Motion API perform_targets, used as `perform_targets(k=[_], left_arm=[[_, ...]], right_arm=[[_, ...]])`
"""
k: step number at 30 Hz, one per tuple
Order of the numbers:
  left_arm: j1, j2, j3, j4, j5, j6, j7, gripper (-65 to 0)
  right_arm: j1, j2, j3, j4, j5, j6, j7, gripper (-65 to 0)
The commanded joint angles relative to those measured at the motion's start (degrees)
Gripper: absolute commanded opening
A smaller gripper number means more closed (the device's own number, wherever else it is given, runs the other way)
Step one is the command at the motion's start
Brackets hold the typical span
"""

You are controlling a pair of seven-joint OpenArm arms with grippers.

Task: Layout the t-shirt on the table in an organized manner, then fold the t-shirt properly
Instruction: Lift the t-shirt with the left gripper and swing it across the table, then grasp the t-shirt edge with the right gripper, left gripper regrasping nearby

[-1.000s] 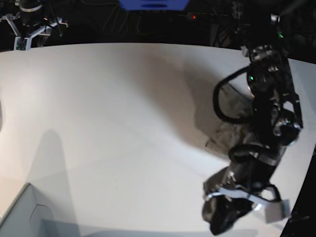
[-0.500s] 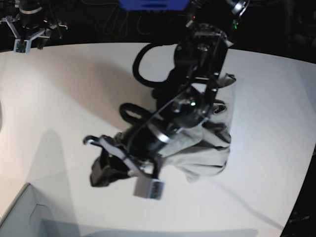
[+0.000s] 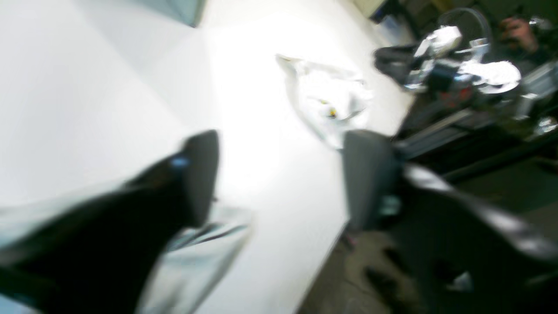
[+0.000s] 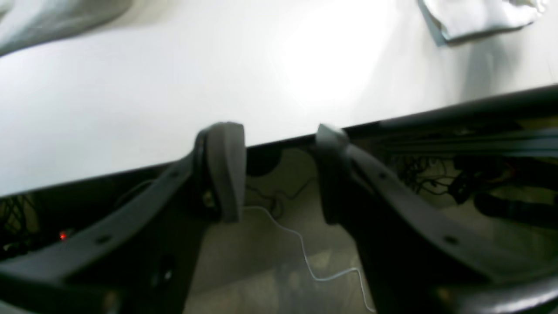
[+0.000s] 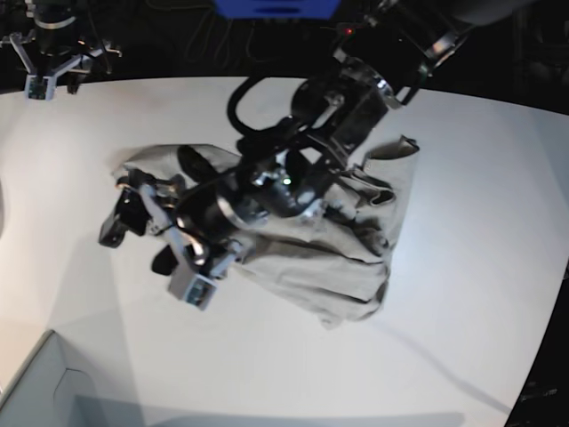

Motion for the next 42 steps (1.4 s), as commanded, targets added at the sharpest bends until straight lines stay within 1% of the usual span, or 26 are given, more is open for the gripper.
perform_targets(k=[1, 2, 4, 6, 7, 8, 9, 12, 13, 14, 17, 21, 25, 28, 31, 34, 38, 42], left_arm=[[0.6, -2.0, -0.8, 2.5, -0.4, -0.1, -1.1, -12.3], [1.3, -4.1, -2.3, 4.0, -0.4, -0.1, -1.1, -11.1], [4.9, -8.3, -5.8, 6.9, -0.4, -0.1, -1.1, -11.0], [10.0, -12.1, -11.5, 9.7, -0.4, -0.2, -1.1, -10.9], [12.9, -13.2, -14.5, 10.8, -0.4, -0.2, -1.1, -10.8], [16.1, -14.2, -17.8, 11.8, -0.4, -0.2, -1.1, -10.8], [19.3, -14.6, -21.0, 12.2, -0.4, -0.2, -1.1, -10.8], [26.0, -14.6, -29.9, 12.3, -0.4, -0.2, -1.0, -10.7], [27.9, -14.5, -32.4, 12.2, -0.4, -0.2, -1.0, -10.7], [29.3, -14.5, -34.1, 12.2, -0.4, -0.2, -0.8, -10.7], [32.2, -14.5, -36.4, 12.2, -0.4, -0.2, -0.7, -10.7], [32.9, -14.2, -36.6, 6.8, -0.4, -0.2, -1.0, -10.7], [29.8, -10.2, -36.5, 1.9, -0.4, -0.3, -0.9, -10.7], [26.4, -7.2, -34.6, -2.5, -0.3, -0.3, -0.7, -10.8], [23.8, -6.0, -32.0, -6.4, -0.2, -0.3, -0.9, -10.9], [22.2, -5.3, -30.6, -9.0, -0.3, 0.2, -1.0, -10.9], [22.5, -4.5, -35.3, -9.8, -0.3, 0.2, -1.0, -10.9], [22.0, -4.5, -40.0, -11.3, 0.0, -0.1, -1.0, -10.9]], right_arm=[[-0.6, 0.4, 0.2, 1.1, -0.3, 0.2, 1.1, -37.6], [-0.4, 0.4, 0.2, 1.2, -0.3, 0.2, 1.1, -37.6], [0.6, 0.4, 0.2, 1.1, -0.3, 0.2, 1.2, -37.6], [1.3, 0.5, 0.0, 1.1, -0.3, 0.3, 1.2, -37.8], [2.0, 0.5, -0.4, 1.1, -0.3, 1.2, 1.2, -38.0], [2.4, 0.5, -0.7, 1.1, -0.3, 3.2, 1.4, -38.0], [2.7, 0.5, -0.9, 1.1, -0.3, 6.1, 1.6, -38.1], [6.0, 0.0, -0.9, 1.1, -0.3, 14.8, 1.6, -38.1], [7.1, -0.1, -0.9, 1.1, -0.3, 17.1, 1.5, -38.1], [8.0, -0.1, -0.9, 1.1, -0.3, 18.5, 1.3, -37.9], [10.7, 0.1, -2.6, 1.0, -0.3, 19.1, 1.2, -37.6], [12.7, 0.5, -5.4, 0.7, -0.3, 19.1, 1.2, -37.6], [13.3, 0.5, -7.6, -0.4, -0.4, 19.1, 1.2, -37.6], [13.4, 2.2, -9.8, -1.7, -0.4, 19.1, 1.2, -37.6], [13.2, 3.8, -11.2, -2.2, -0.4, 19.1, 1.2, -37.7], [13.2, 4.1, -10.9, -2.3, -0.4, 19.1, 1.2, -37.7], [13.0, 4.5, -10.1, -2.3, -0.4, 19.1, 1.2, -37.7], [13.2, 5.1, -10.3, -2.3, -0.4, 19.1, 1.2, -37.9]])
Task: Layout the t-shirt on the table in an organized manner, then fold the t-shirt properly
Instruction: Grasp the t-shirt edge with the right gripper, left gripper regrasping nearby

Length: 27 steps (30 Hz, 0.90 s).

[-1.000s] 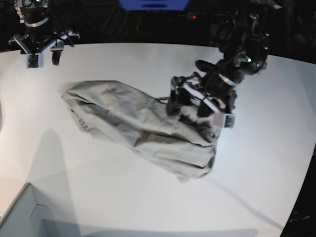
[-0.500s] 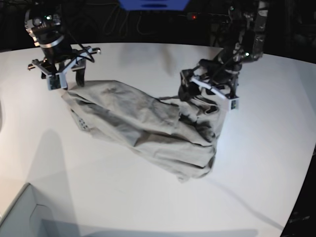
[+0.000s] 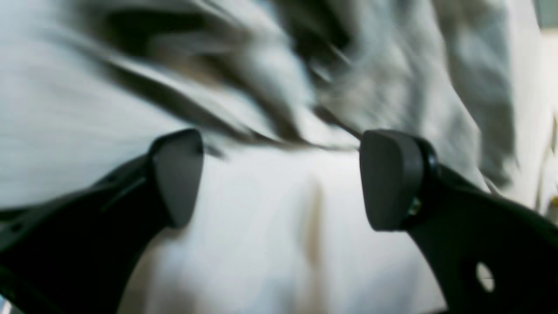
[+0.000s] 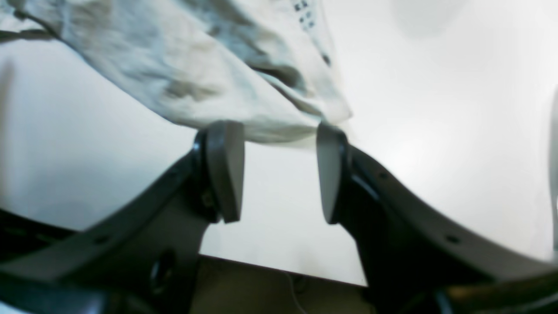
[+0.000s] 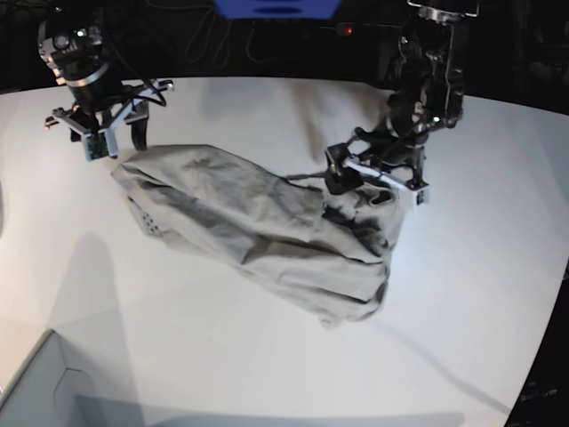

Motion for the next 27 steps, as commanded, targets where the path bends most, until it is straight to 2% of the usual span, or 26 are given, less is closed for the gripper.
perform_targets(k=[1, 9, 15, 19, 23, 27], left_arm=[[-1.0, 0.2, -0.5, -0.6, -0.4, -0.7, -0.4, -10.8], [-7.7, -0.5, -1.3, -8.5, -0.6, -0.4, -0.5, -10.8], [-5.1, -5.9, -10.5, 0.3, -0.8, -0.8, 0.2, -10.8], [-5.3, -10.3, -11.0, 4.0, -0.4, -0.8, -0.3, -10.7], [-10.5, -13.9, -11.2, 0.0, -0.7, -0.8, 0.0, -10.7], [-10.2, -14.3, -10.8, 4.1, -0.9, -0.8, 0.3, -10.7]], right_arm=[[-0.1, 0.5, -0.2, 0.7, 0.2, 1.1, 1.3, -37.9], [3.4, 0.5, -1.3, -5.4, 0.2, 1.2, 1.3, -37.9], [4.8, 0.9, -1.6, -5.8, 0.2, 1.2, 1.3, -37.8], [5.5, 0.9, -3.9, -5.9, 0.2, 1.3, 1.6, -37.8], [6.7, 0.9, -7.7, -6.0, 0.2, 1.3, 1.3, -37.7], [8.2, 2.0, -11.6, -7.2, 0.2, 1.3, 1.4, -37.7]])
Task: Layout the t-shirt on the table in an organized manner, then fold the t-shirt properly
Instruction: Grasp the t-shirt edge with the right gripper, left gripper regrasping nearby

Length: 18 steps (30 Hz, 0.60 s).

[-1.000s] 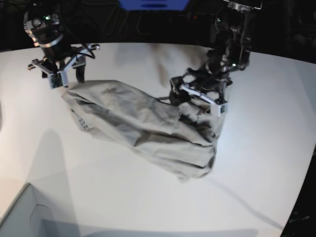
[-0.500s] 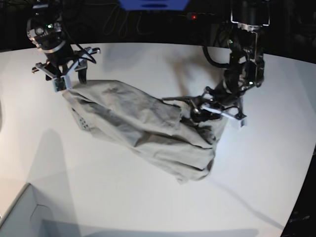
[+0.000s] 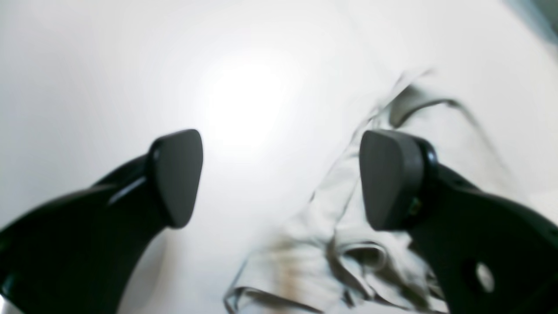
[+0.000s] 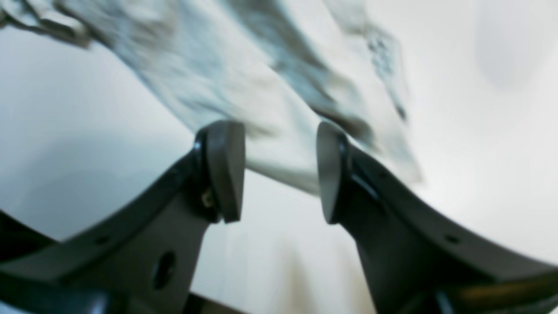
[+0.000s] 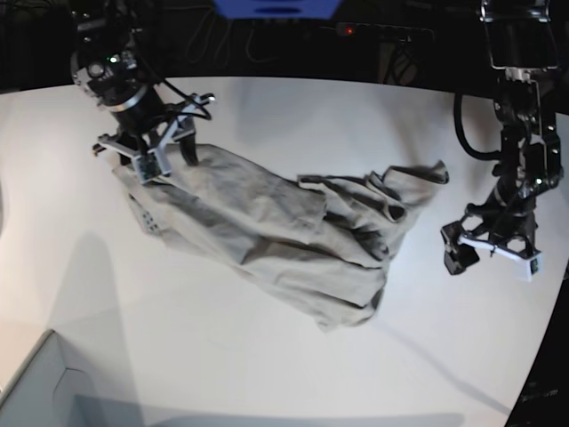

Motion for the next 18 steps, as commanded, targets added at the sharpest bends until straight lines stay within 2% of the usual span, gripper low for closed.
perform_targets(k=[1, 6, 12, 18], left_arm=[[0.9, 0.7, 0.1, 3.5, -0.8, -0.7, 0.3, -10.7], [7.2, 8.0, -0.3, 11.7, -0.3, -0.7, 5.2, -10.7], [14.5, 11.0, 0.1, 12.0, -0.8, -0.8, 4.9, -11.0], [17.6, 11.4, 3.7, 11.8, -0.8, -0.8, 4.9, -11.0]], right_arm=[[0.8, 1.0, -1.0, -0.6, 0.4, 0.8, 0.8, -37.8], [5.4, 3.9, -7.7, -8.5, 0.4, 0.7, 0.9, -37.6], [10.4, 3.8, -9.1, -15.3, 0.4, 0.6, 0.9, -37.6], [13.5, 3.6, -9.2, -21.2, 0.4, 0.6, 1.0, -37.6]])
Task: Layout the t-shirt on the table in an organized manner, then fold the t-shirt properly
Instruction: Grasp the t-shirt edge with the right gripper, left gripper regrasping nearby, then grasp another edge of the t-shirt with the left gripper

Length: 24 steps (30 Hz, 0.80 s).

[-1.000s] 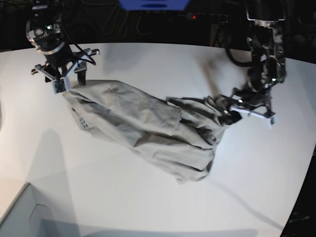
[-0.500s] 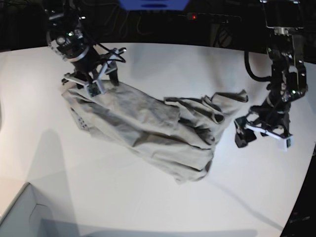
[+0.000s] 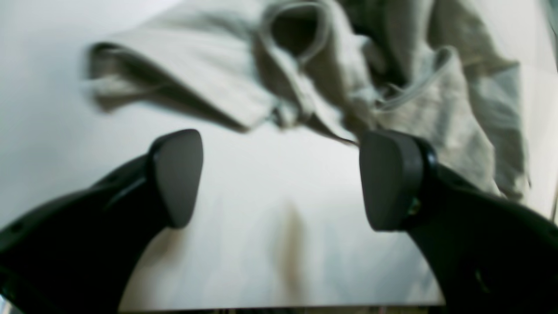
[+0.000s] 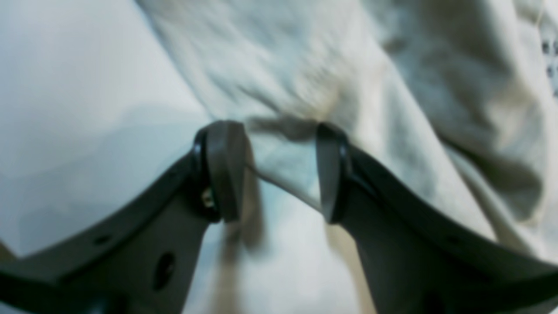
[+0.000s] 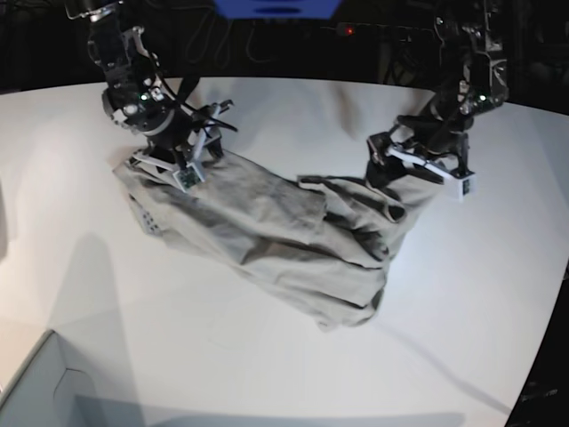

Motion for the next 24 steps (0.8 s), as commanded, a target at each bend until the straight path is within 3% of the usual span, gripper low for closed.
perform_targets(k=[1, 6, 11, 16, 24], left_arm=[[0.5, 0.0, 0.5, 1.1, -0.6, -0.5, -0.6, -11.0], [1.1, 0.5, 3.7, 0.5, -0.6, -0.5, -0.6, -11.0], [0.8, 1.8, 5.4, -1.2, -0.6, -0.5, -0.7, -11.0], [-1.6, 3.5, 5.5, -4.7, -0.1, -0.5, -0.7, -11.0], [-3.6, 3.5, 6.2, -8.5, -0.6, -0.5, -0.7, -11.0]], right_arm=[[0.6, -0.1, 0.2, 0.1, 0.3, 0.6, 0.5, -37.9], [0.1, 0.1, 0.2, -3.3, 0.3, 0.6, 0.5, -41.8], [-1.2, 1.5, 0.6, -3.4, 0.3, 0.6, 0.3, -65.0], [-5.7, 2.6, 5.5, 6.1, 0.3, 0.6, 0.7, -65.0], [-11.2, 2.3, 16.3, 24.5, 0.4, 0.8, 0.4, -65.0]])
